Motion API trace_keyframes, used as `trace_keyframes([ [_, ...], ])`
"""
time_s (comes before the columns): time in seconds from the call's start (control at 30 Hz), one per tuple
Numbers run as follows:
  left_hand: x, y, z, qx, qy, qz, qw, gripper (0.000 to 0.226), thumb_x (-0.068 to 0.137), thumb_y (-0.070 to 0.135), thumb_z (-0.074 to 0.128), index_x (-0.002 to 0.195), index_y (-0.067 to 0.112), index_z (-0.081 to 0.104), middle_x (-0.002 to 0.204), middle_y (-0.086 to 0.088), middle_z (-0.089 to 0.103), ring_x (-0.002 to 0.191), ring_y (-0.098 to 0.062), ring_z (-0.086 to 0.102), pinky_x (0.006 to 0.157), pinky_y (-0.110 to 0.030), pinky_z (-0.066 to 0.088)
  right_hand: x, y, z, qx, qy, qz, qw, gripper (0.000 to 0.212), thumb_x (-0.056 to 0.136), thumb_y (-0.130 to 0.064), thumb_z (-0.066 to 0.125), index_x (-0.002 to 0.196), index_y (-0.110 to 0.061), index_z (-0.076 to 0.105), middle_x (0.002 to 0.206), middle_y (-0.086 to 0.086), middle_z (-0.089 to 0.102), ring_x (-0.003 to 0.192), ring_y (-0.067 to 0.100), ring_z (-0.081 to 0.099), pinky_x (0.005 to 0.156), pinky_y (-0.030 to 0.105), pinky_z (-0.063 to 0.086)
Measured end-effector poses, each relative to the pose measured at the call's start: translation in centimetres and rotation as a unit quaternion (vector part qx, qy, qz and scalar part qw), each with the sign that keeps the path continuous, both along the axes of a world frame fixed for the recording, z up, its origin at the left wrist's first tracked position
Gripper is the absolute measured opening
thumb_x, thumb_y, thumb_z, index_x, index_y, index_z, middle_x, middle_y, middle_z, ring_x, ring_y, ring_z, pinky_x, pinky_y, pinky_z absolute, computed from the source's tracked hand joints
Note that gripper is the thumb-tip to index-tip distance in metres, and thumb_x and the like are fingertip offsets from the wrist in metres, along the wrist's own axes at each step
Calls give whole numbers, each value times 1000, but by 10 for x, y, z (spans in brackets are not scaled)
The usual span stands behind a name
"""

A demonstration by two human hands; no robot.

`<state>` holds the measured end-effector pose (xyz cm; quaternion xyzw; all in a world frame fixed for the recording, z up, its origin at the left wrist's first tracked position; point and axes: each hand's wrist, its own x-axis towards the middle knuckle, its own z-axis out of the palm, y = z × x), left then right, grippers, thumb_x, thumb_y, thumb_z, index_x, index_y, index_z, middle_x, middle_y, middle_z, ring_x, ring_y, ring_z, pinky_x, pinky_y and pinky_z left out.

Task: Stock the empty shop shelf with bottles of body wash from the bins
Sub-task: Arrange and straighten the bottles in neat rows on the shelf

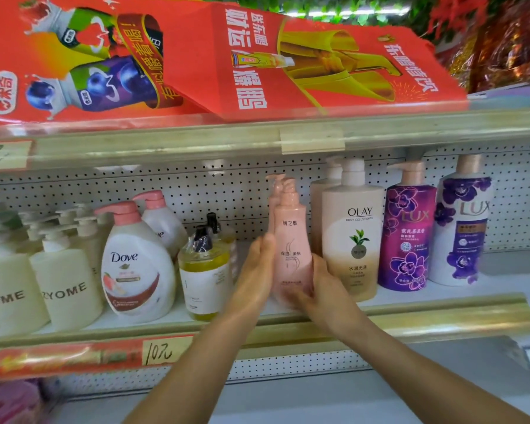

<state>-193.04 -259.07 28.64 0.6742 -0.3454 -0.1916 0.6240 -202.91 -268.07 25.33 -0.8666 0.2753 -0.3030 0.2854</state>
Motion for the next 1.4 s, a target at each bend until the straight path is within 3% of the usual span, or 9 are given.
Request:
trace_keyframes([
  [0.13,6,6,-38,14,-116,-33,993,50,95,24,60,142,24,42,132,8,59,98,12,56,79,-10,51,-1,1,-11,-26,-4,-29,999,46,88,-21,65,126,-15,39,117,3,65,104,24,65,86,39,52],
  [0.37,17,-5,-45,20,-202,67,977,57,84,19,74,136,20,50,121,5,64,84,10,56,73,-13,52,9,-5,-9,-8,16,-24,1000,42,91,-21,62,126,-12,40,117,7,65,105,26,64,89,44,52],
  [0.53,11,-4,-43,29,-203,72,976,59,85,21,73,138,20,47,127,1,63,94,-4,60,75,-10,49,7,-2,-5,-3,46,-19,999,45,93,-22,57,130,-11,34,124,9,61,108,28,61,90,45,51],
  [0.63,-1,6,-45,50,-219,82,971,67,86,32,71,143,22,39,131,5,57,108,-6,57,92,-22,50,-6,6,-6,-56,69,0,996,54,93,-25,58,134,-15,25,126,6,56,108,24,59,85,39,52],
  [0.8,-3,55,-58,-28,-325,256,910,51,84,28,74,126,23,47,117,10,43,107,-7,48,87,-22,42,-30,27,0,-218,9,25,976,63,88,-27,64,141,-18,31,122,3,46,110,21,51,80,35,49],
  [0.9,18,77,-59,-28,-284,326,901,67,79,25,79,134,16,41,124,7,36,122,-18,43,99,-31,40,-14,40,17,-202,-42,94,974,54,91,-24,60,139,-18,37,124,3,48,108,20,53,83,38,49],
  [1.0,38,84,-54,17,-237,290,927,86,74,32,81,144,20,32,136,4,38,130,-18,42,107,-43,40,16,46,55,-222,-43,145,963,45,95,-17,52,139,-20,42,131,2,46,112,18,51,87,32,46],
  [1.17,58,81,-47,41,-221,227,948,102,66,42,82,148,34,23,146,11,45,131,-13,48,106,-45,44,87,41,119,-278,89,165,942,48,92,-2,49,135,-22,51,133,10,49,117,28,53,93,36,46],
  [1.4,66,87,-52,39,-250,199,947,106,74,29,82,153,33,12,157,15,28,138,-10,37,99,-22,30,163,22,150,-214,246,165,931,35,98,-16,50,131,-24,57,140,-3,52,121,19,52,99,28,40],
])
